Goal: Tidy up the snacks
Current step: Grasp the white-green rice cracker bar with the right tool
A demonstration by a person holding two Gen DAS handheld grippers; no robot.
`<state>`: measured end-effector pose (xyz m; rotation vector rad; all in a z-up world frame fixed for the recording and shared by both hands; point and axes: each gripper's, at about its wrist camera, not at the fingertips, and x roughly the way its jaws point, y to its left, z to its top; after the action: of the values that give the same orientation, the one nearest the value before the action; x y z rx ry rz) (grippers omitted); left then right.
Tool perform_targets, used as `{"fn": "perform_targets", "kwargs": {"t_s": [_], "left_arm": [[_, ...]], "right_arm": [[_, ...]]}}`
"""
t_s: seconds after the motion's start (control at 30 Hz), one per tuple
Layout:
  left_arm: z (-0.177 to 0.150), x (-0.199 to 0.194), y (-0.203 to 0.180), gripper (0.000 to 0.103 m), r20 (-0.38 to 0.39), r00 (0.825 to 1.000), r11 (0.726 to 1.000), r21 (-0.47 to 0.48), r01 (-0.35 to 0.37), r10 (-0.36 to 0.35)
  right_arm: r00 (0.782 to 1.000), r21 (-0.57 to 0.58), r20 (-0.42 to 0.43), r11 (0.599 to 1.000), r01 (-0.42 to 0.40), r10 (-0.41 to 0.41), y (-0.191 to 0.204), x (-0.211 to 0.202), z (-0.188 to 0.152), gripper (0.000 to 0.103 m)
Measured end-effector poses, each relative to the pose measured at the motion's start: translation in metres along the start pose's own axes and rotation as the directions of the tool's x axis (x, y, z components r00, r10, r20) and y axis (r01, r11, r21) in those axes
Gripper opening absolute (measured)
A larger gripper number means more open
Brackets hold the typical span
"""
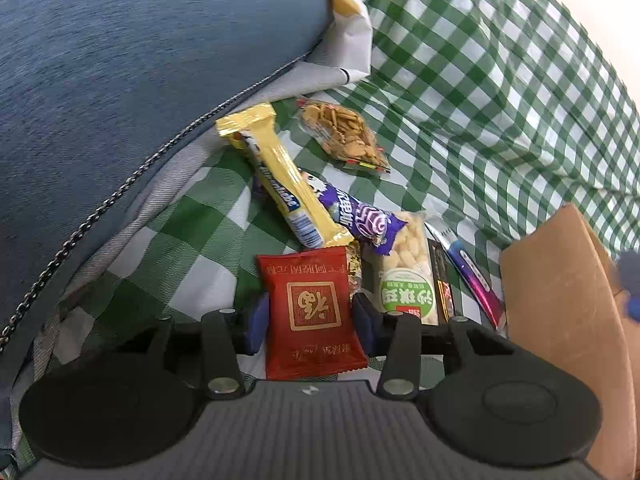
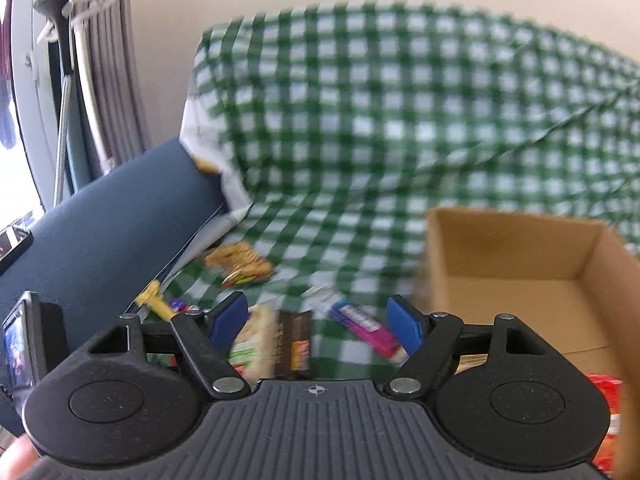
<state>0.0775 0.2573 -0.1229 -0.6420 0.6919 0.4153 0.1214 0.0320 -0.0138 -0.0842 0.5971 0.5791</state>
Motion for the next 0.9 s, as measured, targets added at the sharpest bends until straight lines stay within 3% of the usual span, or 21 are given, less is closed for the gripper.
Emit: {"fn": "perform_targets", "kwargs": {"t_s": [0.17,0.37,0.6,0.73,0.8,0.9], "left_arm": [[0.005,-0.007,0.017,0.049,0.005,1.000,0.995,-0.096,0.019,-0.018],[0.008,-0.014,0.033,0.049,0.002,0.998,0.983,-0.173,0.061,-0.062],[0.009,-0.011,0.036,0.049,-0.021,0.998,0.981,-0.182,0.062,-0.067],[0.008,-0.009,0.035,0.049,-0.022,0.998,0.983,-0.175,0.059,-0.064],[0.008,-0.009,0.034,0.049,-0.022,0.998,0.984,-0.171,0.058,-0.063],[0.008,-0.009,0.033,0.049,-0.025,0.997,0.984,-0.166,0.062,-0.067]], "right_arm": [[0.994,0.016,-0.112,1.000,-0.010,0.011,0.021,0.048,-0.004,0.078],[0.966,-0.015,-0.259,1.000,-0.007,0.003,0.046,0.106,-0.012,0.078],[0.936,-0.076,-0.352,0.997,-0.001,-0.026,0.065,0.154,-0.024,0.078],[0.934,-0.124,-0.353,0.992,0.017,-0.061,0.068,0.157,-0.032,0.077],[0.936,-0.133,-0.348,0.991,0.010,-0.056,0.067,0.154,-0.034,0.069],[0.942,-0.189,-0.328,0.982,0.013,-0.075,0.067,0.147,-0.035,0.045]]}}
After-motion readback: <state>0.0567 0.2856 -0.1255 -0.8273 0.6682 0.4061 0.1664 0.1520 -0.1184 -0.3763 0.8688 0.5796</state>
